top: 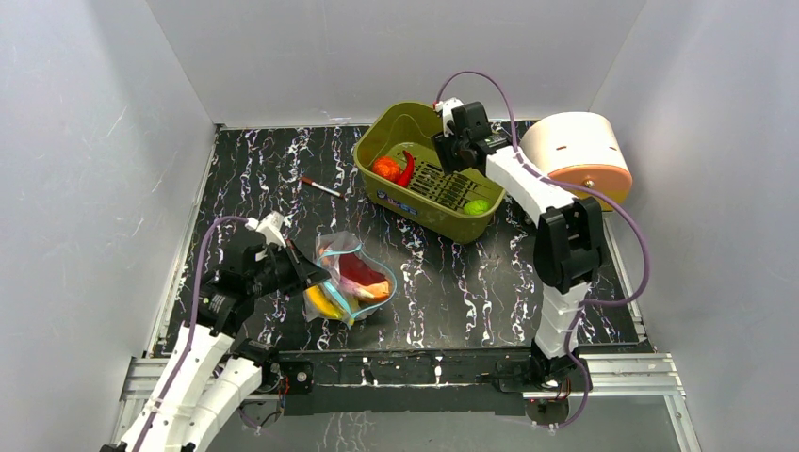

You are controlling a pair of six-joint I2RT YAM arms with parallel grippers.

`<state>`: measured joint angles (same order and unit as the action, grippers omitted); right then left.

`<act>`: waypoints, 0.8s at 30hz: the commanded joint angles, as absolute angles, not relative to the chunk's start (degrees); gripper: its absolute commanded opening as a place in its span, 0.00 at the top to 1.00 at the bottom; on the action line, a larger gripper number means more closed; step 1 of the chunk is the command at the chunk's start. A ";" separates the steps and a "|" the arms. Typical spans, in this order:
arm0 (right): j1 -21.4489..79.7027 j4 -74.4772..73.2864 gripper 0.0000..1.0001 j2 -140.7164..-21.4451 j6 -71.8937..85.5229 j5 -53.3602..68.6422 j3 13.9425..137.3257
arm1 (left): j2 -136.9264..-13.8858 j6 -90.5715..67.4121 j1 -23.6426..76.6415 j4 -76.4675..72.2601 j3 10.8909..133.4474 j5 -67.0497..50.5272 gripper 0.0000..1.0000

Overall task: Place the food in the zip-top bag and seal the zipper
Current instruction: Pick up the fake vegetable from the bin.

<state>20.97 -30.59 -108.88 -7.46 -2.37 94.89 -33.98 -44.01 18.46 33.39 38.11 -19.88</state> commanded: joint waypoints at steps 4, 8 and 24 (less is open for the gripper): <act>20.83 -29.08 0.49 -115.17 -10.64 -1.48 98.84 | -39.42 -39.83 18.29 39.37 43.94 -21.16 1.00; 20.47 -26.97 0.43 -117.68 -15.63 -2.66 98.62 | -40.00 -39.97 18.28 38.30 43.91 -20.76 1.00; 21.93 -20.58 0.51 -128.89 12.88 7.79 114.15 | -39.71 -40.69 18.33 42.37 46.36 -19.54 1.00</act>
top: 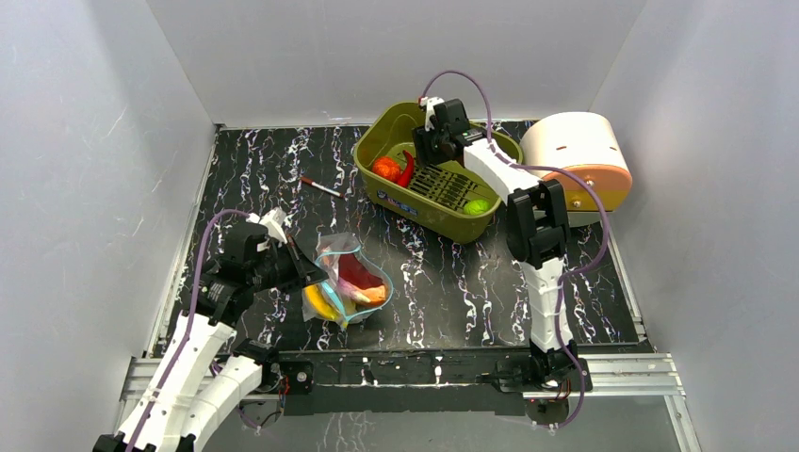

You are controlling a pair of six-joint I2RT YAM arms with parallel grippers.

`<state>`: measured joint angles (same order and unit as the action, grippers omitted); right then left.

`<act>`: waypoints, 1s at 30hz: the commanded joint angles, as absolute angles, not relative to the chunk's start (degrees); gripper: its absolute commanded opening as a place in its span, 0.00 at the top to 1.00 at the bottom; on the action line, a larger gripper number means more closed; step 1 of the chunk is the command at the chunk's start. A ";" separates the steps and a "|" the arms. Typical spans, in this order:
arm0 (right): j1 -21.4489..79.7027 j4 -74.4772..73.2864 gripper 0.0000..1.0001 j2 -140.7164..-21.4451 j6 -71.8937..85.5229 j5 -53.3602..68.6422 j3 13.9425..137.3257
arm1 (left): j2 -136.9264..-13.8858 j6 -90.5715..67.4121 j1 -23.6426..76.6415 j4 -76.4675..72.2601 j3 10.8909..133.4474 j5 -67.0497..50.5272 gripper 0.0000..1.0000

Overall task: Place the food in the zip-top bag and seal the zipper
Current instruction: Pick up the fake vegetable from the bin.

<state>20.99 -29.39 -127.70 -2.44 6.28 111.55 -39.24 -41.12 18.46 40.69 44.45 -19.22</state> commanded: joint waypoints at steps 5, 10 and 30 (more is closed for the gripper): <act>23.20 -17.46 0.55 -130.72 24.78 1.14 113.66 | -39.73 -40.28 18.29 42.78 47.12 -18.99 1.00; 23.60 -13.27 0.59 -132.24 31.46 1.73 112.43 | -39.24 -39.58 18.29 44.08 47.97 -18.70 1.00; 24.60 -16.27 0.79 -136.56 29.55 -7.32 113.84 | -36.74 -39.24 18.31 46.37 48.56 -17.09 1.00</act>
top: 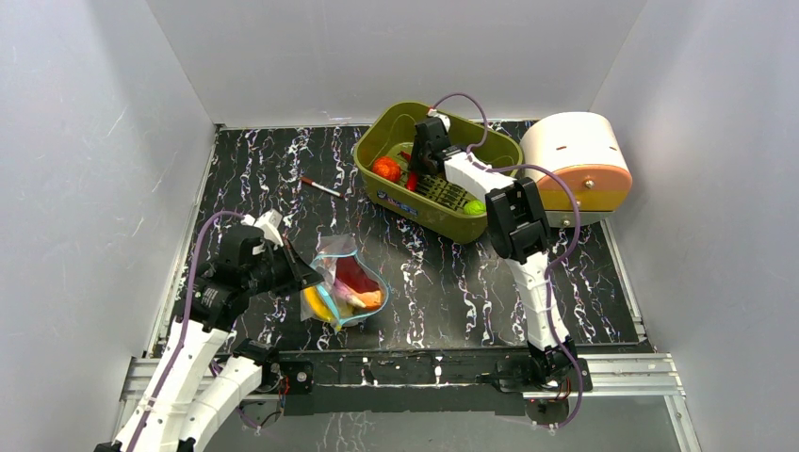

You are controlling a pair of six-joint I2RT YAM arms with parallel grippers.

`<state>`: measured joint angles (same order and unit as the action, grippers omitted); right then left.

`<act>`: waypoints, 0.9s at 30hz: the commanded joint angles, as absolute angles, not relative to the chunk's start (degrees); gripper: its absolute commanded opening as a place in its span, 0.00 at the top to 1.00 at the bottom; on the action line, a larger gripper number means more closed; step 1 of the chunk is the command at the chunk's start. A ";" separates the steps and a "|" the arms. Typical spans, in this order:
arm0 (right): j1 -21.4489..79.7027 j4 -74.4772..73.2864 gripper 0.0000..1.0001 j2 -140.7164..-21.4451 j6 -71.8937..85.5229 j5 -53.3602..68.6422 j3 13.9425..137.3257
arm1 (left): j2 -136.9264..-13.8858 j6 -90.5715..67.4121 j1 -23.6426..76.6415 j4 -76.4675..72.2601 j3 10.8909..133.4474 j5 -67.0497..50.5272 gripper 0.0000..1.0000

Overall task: Place the food in the zip-top bag and seal the zipper
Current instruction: Pick up the fake vegetable from the bin.

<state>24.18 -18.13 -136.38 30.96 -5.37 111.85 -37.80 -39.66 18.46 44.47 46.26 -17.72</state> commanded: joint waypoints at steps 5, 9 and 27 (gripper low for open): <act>24.59 -16.06 0.93 -135.13 26.89 -8.33 114.05 | -35.87 -40.01 18.28 45.69 48.32 -16.79 1.00; 24.59 -15.53 0.99 -133.16 24.97 -8.48 114.11 | -36.04 -39.76 18.30 44.63 48.83 -15.84 1.00; 28.75 -33.06 0.98 -88.46 17.03 0.10 96.47 | -36.26 -40.05 18.29 27.61 49.83 -13.11 1.00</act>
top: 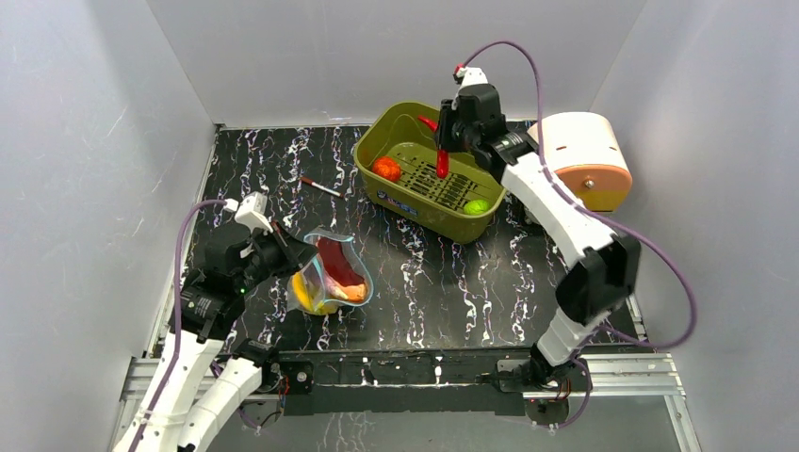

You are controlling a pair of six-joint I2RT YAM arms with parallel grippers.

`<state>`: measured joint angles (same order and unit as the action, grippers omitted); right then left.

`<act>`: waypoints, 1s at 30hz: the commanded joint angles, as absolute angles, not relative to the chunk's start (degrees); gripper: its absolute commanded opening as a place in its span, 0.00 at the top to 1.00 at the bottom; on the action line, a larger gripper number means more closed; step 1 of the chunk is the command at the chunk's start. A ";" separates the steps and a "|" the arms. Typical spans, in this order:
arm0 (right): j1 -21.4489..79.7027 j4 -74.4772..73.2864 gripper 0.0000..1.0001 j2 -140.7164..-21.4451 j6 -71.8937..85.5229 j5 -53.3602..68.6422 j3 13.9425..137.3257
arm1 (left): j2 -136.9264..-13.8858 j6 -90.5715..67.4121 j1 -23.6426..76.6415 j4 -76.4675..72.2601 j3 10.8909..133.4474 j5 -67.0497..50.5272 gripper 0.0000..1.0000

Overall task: Place the food in the zip-top bag and seal the zipper
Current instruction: Pick up the fake vegetable from the bin, then place the fake vegetable in the zipper food storage bag.

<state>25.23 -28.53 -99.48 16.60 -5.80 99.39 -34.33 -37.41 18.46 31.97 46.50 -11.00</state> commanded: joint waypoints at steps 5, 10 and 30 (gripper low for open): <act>32.25 -35.37 0.97 -76.67 21.03 4.51 89.11 | -36.96 -42.45 18.28 26.81 50.55 -16.77 1.00; 35.06 -35.00 0.97 -67.45 25.55 8.69 81.70 | -35.86 -44.30 18.28 24.43 49.31 -18.35 1.00; 51.34 -32.37 0.93 -64.62 37.47 16.36 67.67 | -36.67 -43.90 18.28 21.71 45.55 -19.32 1.00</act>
<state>48.29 -36.86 -63.66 34.72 15.59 66.65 -36.95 -44.53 18.46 24.43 45.28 -17.54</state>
